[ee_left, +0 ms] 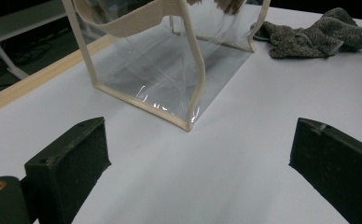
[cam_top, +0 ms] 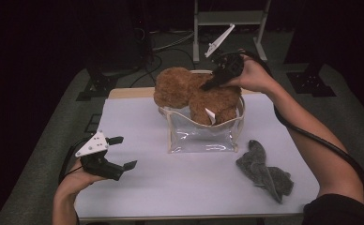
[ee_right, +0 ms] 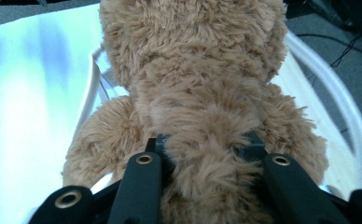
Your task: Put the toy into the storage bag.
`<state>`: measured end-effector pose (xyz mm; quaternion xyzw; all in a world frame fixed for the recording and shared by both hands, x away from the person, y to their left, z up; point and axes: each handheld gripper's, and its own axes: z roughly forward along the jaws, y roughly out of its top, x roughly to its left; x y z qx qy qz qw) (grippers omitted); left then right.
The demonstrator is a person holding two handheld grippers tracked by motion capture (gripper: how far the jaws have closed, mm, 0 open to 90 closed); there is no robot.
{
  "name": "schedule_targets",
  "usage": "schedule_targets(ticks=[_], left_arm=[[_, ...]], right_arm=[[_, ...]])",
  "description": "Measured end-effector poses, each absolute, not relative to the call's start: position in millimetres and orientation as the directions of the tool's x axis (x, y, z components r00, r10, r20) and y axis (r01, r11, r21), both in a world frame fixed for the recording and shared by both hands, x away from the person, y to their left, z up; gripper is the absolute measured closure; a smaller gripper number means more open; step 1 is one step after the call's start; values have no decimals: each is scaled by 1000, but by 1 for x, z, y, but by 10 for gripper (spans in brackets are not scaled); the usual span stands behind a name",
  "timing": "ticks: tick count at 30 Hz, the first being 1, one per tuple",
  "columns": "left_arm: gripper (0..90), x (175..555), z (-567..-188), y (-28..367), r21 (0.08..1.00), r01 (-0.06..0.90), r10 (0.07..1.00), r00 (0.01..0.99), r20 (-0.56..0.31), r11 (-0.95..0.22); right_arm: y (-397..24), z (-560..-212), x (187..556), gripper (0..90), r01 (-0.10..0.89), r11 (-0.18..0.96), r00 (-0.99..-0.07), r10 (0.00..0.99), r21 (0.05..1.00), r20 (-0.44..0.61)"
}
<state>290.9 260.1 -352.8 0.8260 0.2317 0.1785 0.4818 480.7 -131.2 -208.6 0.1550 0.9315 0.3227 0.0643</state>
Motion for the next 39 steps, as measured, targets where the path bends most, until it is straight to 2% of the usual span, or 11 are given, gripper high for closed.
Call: schedule_targets(ticks=[9,15,18,22,25,28,31,35,39], left_arm=[[37,292,-354,260,877,215,553,830,68,-430],[37,291,-354,259,877,213,550,832,69,-431],[37,291,-354,259,875,214,548,833,69,-435],[37,291,-353,259,877,213,550,833,67,-430],[37,291,-353,258,876,212,548,833,70,-433],[37,291,-353,257,876,211,547,834,70,-433],[37,291,-353,256,875,210,545,836,72,-437],[37,291,-353,257,876,205,542,837,74,-436],[37,291,-353,258,876,208,543,837,71,-435]], right_arm=[[-139,-253,487,689,314,759,-936,348,570,52],[-133,-275,488,675,329,779,-934,353,533,60],[-133,-279,489,608,333,779,-930,363,532,51],[-133,-274,488,453,319,770,-930,366,553,28],[-129,-265,487,423,299,762,-932,363,574,3],[-121,-260,488,438,277,752,-937,350,598,-7],[-106,-261,490,526,254,745,-945,328,616,-7],[-91,-272,492,557,237,754,-947,321,612,-28],[-87,-269,492,554,224,703,-949,315,675,-13]])
